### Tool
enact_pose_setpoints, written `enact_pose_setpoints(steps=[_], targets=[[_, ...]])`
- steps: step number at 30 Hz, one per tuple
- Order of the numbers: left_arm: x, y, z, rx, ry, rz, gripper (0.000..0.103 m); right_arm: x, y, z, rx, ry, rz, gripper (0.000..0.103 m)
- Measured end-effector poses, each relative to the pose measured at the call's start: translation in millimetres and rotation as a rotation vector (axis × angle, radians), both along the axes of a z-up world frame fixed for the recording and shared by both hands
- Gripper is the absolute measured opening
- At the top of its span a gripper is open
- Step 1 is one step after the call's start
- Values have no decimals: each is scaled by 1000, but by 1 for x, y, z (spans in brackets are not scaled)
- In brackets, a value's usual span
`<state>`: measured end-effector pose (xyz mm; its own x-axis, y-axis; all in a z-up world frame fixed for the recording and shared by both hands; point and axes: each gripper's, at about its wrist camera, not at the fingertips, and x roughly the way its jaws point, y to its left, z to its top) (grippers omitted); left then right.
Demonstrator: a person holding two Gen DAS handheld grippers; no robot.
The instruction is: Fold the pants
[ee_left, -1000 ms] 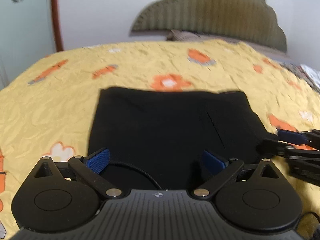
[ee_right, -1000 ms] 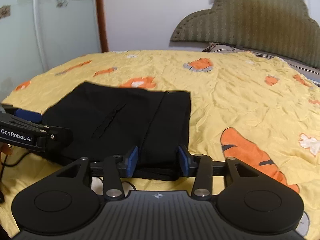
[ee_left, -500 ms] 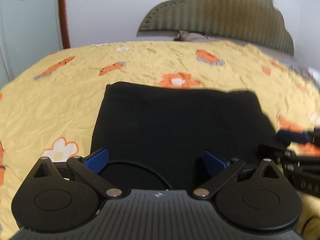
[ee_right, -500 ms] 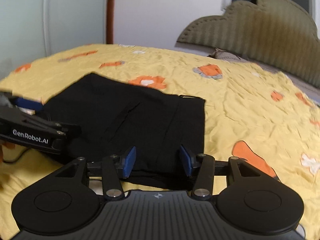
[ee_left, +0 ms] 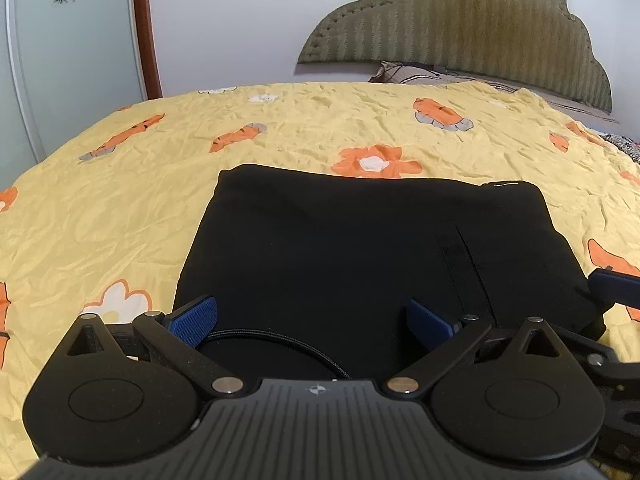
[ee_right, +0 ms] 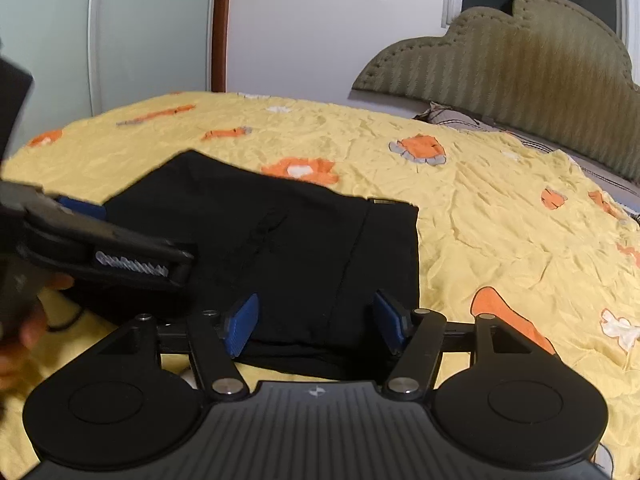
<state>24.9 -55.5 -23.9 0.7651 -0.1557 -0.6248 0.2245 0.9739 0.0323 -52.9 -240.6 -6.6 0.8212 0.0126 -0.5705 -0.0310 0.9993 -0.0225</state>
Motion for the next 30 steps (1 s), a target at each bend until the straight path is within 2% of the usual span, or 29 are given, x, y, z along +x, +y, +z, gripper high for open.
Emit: enact_pose_setpoints(steps=[4,9,16,23,30], targets=[[-2,0,0,-5,-8,18,103,-3,7,10,47,-23,6,70],[-4,1,0,7,-18,40,103,2,16,11,17,-9,-53,77],[-9,6,1,10,-26,40,103,-3,19,8,-36,-15,-99,96],[-11,9,2,6,-29,36,103,-11,17,6,-25,-7,-114,97],[-9,13,11,-20,-34,18,102,-19,8,19,27,-79,-133,97]])
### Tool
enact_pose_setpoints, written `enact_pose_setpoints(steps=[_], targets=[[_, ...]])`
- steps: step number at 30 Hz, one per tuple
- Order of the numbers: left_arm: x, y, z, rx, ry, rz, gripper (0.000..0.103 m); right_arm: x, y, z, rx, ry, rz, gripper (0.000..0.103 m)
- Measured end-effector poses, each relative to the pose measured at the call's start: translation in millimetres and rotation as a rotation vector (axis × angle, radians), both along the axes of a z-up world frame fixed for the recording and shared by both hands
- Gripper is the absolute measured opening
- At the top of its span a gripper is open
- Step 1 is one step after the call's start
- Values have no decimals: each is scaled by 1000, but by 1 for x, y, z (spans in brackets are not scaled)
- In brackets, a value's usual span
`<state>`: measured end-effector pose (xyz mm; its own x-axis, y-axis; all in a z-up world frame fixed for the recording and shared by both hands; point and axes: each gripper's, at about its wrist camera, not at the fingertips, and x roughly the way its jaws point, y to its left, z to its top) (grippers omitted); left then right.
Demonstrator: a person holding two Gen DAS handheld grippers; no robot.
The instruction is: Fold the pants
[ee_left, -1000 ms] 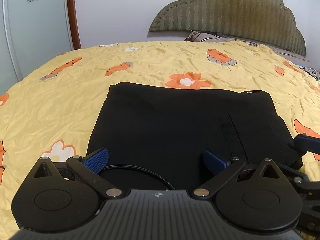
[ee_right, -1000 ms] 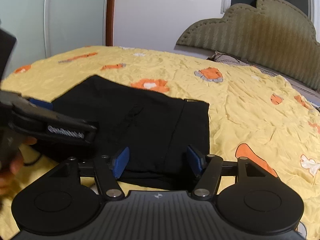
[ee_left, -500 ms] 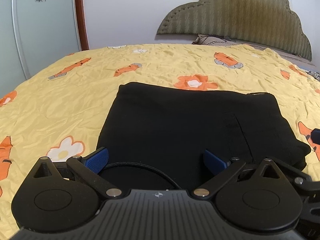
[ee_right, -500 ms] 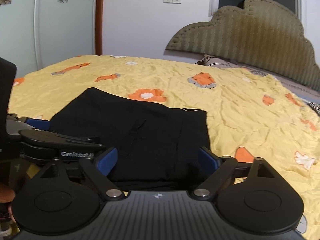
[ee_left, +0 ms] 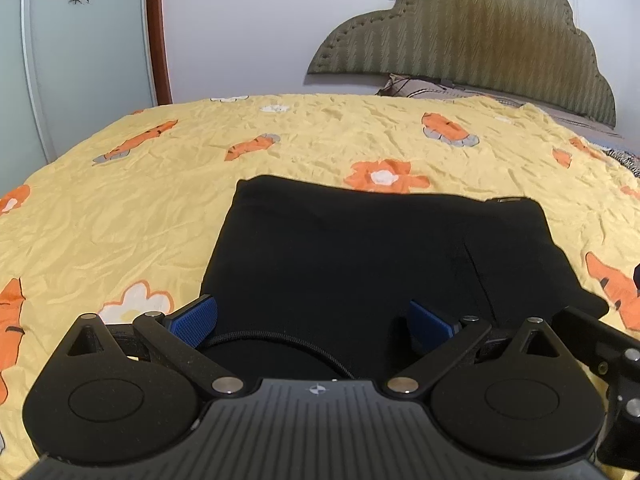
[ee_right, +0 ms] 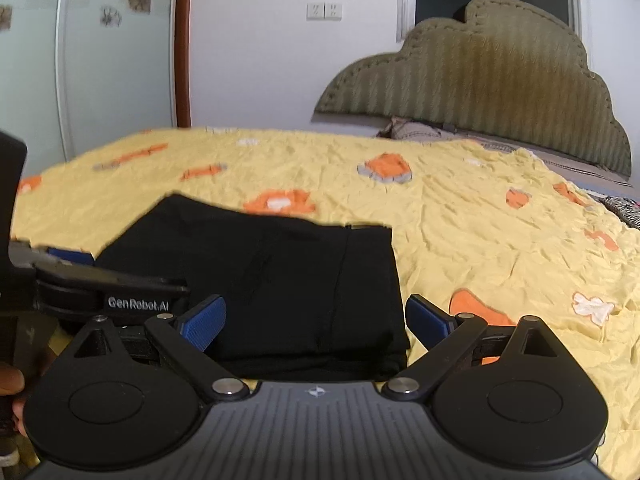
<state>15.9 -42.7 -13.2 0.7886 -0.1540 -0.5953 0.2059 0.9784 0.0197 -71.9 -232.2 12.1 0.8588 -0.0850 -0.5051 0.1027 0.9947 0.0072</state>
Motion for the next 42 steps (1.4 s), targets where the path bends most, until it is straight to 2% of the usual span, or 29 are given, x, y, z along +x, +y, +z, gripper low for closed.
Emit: enact_pose_setpoints(steps=[7,11,14,16,19,21,22,23,24,26,29,32,35,36,37,38,40,41,42], targets=[[15,15,5,-1,25,29,102,20,3,5,27,32,8,97],[27,34,7,-3,69,46,102,45,6,5,-42,25,78,100],[31,47,10,2,93,22,102,69,-12,4,-39,28,89,100],[33,54,13,2,92,20,102,87,-39,2,29,37,53,100],[38,55,17,7,82,8,102,113,-85,-9,223,63,52,98],[41,50,19,19,74,-2,102,129,-109,-20,376,102,80,76],[44,47,19,26,69,-12,102,136,-118,-26,437,128,81,49],[46,44,19,34,65,-22,102,140,-123,-31,469,143,79,34],[49,39,19,44,61,-32,102,143,-125,-35,472,149,86,32],[55,31,21,56,49,-46,102,142,-124,-36,442,142,102,17],[69,20,24,38,38,-66,102,137,-123,-32,392,104,58,11],[89,9,24,0,48,-77,103,141,-120,-36,350,109,48,11],[115,-4,17,-1,105,-87,102,147,-117,-39,330,127,38,12],[122,-7,13,7,121,-89,102,147,-119,-38,339,133,33,14],[129,-10,10,24,136,-85,102,145,-119,-34,330,135,13,19],[135,-12,6,43,148,-76,103,141,-113,-28,278,121,-11,23],[145,-13,-2,65,164,-57,103,134,-91,-14,94,88,-13,23],[149,-12,-5,58,168,-56,103,135,-80,-10,58,89,43,23],[152,-11,-7,50,175,-54,103,138,-73,-9,75,104,115,23]])
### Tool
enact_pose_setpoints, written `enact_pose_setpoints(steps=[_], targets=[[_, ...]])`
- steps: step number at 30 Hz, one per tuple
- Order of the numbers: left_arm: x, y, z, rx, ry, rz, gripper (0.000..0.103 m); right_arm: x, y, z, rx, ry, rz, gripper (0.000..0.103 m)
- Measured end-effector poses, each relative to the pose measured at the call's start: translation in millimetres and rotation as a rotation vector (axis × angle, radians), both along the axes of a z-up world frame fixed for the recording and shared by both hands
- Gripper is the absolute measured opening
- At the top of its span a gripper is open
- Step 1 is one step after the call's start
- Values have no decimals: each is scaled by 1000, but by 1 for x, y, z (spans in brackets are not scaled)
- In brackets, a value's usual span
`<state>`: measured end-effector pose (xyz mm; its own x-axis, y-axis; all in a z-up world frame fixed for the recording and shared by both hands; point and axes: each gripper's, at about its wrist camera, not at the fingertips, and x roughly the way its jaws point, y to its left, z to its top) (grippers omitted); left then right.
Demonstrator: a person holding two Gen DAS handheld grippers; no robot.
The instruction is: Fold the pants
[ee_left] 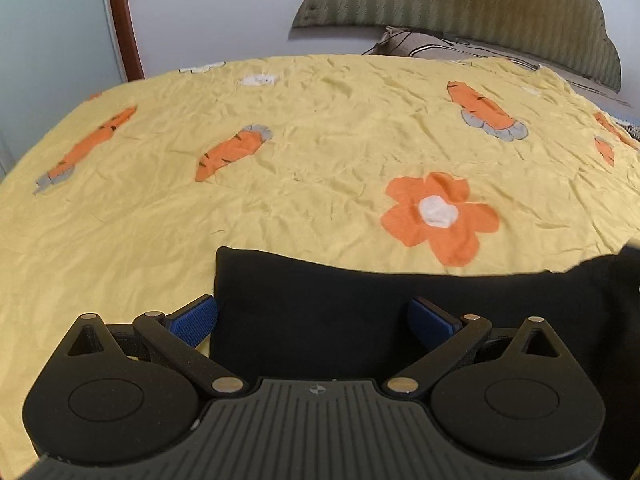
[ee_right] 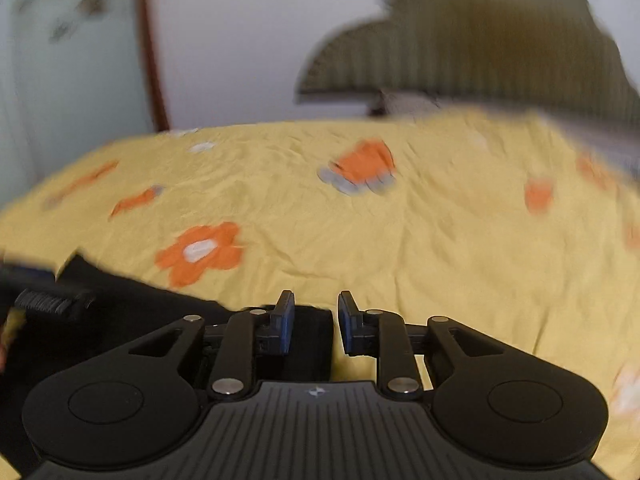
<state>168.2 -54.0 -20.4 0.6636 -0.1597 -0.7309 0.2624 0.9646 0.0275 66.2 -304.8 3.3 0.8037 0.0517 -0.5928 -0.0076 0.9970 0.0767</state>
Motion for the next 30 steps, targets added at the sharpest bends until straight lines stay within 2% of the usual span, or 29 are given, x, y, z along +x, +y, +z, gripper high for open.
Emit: enact_pose_setpoints(steps=[2,3,4,6,7,9,12,15,17,19,21,23,26,30], targets=[[6,3,-3,-1,6,16,103,14,11,-7,60,66,115,22],[9,4,-3,0,11,20,103,23,16,-14,41,97,138,22],[10,7,-1,1,21,23,103,31,20,-21,-1,105,142,23],[9,21,8,-12,21,37,100,42,11,-23,38,123,107,24],[6,30,14,-22,2,44,102,42,8,-18,63,123,92,25],[3,48,25,-32,-34,57,102,35,18,-5,37,78,114,26],[11,66,29,-46,-17,72,102,36,52,2,46,82,248,26],[24,64,19,-29,36,66,102,51,87,-9,45,136,351,26],[31,59,8,5,29,64,103,61,109,-20,-33,135,367,25],[43,59,-2,23,36,90,103,71,117,-22,-56,118,350,25],[51,70,2,-39,68,129,102,82,117,-17,-49,131,316,26],[45,85,16,-82,40,170,100,84,121,-8,-49,112,327,26],[26,103,36,-44,-18,190,101,96,127,3,-10,100,355,26],[-18,123,45,-70,6,121,101,125,146,2,30,131,398,26]])
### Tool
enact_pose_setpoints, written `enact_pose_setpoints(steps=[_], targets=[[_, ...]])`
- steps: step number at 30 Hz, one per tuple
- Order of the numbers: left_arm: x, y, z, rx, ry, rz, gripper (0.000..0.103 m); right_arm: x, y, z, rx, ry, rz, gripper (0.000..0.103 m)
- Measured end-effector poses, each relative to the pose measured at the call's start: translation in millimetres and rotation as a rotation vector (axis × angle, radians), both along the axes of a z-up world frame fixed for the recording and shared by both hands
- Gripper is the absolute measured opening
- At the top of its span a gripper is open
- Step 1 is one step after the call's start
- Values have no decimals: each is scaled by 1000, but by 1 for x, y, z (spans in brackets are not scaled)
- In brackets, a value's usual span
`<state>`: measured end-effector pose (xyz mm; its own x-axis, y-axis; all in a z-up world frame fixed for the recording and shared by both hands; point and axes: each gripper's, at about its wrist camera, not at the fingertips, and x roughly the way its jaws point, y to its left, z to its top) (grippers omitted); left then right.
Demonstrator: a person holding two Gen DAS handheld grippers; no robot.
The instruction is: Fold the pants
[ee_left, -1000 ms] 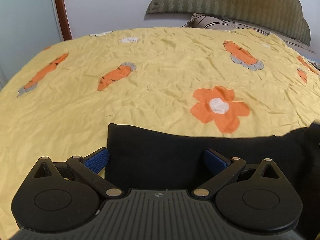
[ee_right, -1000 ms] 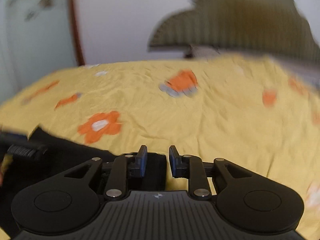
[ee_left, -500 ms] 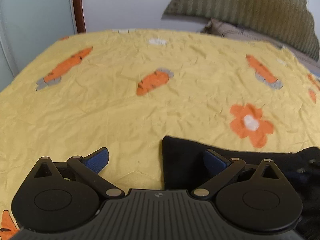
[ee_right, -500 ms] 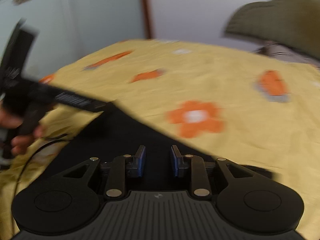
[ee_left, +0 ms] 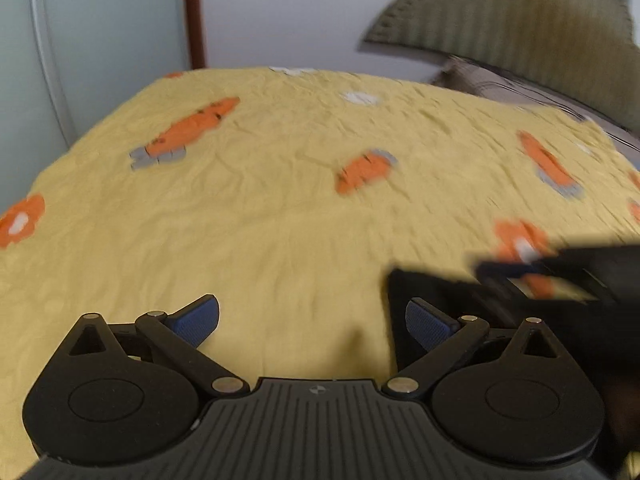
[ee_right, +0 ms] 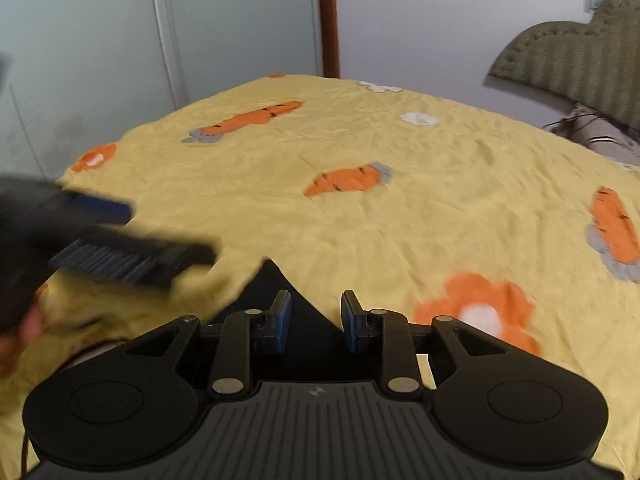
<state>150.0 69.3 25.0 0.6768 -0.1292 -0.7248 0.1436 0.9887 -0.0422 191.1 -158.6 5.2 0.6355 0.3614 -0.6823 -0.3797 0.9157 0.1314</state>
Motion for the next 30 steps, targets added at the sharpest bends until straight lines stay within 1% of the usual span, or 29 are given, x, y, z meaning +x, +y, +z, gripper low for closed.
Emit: enact_pose_setpoints(steps=[1,2,4,5,6,7,8,9,12,13,14,15,16,17,20,21,22,23,25,26,27,28,30], targets=[[-13,5,-1,-15,4,-18,102,6,6,-3,6,15,17,26],[-25,7,-4,-26,9,-31,102,12,13,-7,-13,23,30,26],[-43,8,-12,-38,33,-45,102,20,29,-17,-119,4,25,26],[-50,6,-17,-41,54,-56,102,24,34,-22,-167,-16,10,26],[-56,4,-22,-44,69,-63,102,29,37,-27,-206,-16,-13,27],[-63,3,-26,-44,80,-70,101,30,36,-27,-189,-23,-27,28],[-69,3,-28,-40,79,-77,101,30,33,-25,-173,-1,-41,28],[-75,3,-28,-36,67,-81,101,24,27,-19,-138,-10,-54,28],[-89,3,-23,-23,3,-89,101,-18,0,9,-19,-77,-74,29],[-91,2,-21,-24,-7,-101,101,-33,-9,16,7,-86,-75,33],[-92,0,-21,-29,-8,-115,101,-50,-16,20,27,-88,-72,46],[-94,-2,-20,-39,-9,-125,101,-69,-22,23,40,-92,-70,55],[-95,-3,-19,-60,-11,-137,101,-89,-27,23,38,-101,-66,70],[-98,-4,-17,-92,-15,-146,101,-107,-29,23,21,-111,-65,73],[-106,-10,-13,-188,-45,-170,102,-154,-34,14,-76,-124,-118,73],[-108,-14,-14,-194,-53,-184,102,-168,-37,10,-110,-130,-147,73],[-111,-23,-16,-175,-50,-198,102,-178,-41,6,-138,-129,-174,73],[-111,-32,-20,-138,-40,-211,102,-185,-44,1,-160,-117,-197,73],[-112,-47,-32,-37,1,-227,100,-195,-52,-12,-197,-77,-222,74],[-113,-53,-40,21,23,-221,103,-202,-58,-16,-186,-75,-225,78],[-118,-52,-45,35,21,-217,103,-208,-63,-19,-174,-69,-217,78],[-121,-47,-48,13,20,-209,103,-212,-65,-19,-180,-57,-204,79],[-123,-35,-47,-43,46,-173,102,-224,-68,-15,-233,-57,-201,79]])
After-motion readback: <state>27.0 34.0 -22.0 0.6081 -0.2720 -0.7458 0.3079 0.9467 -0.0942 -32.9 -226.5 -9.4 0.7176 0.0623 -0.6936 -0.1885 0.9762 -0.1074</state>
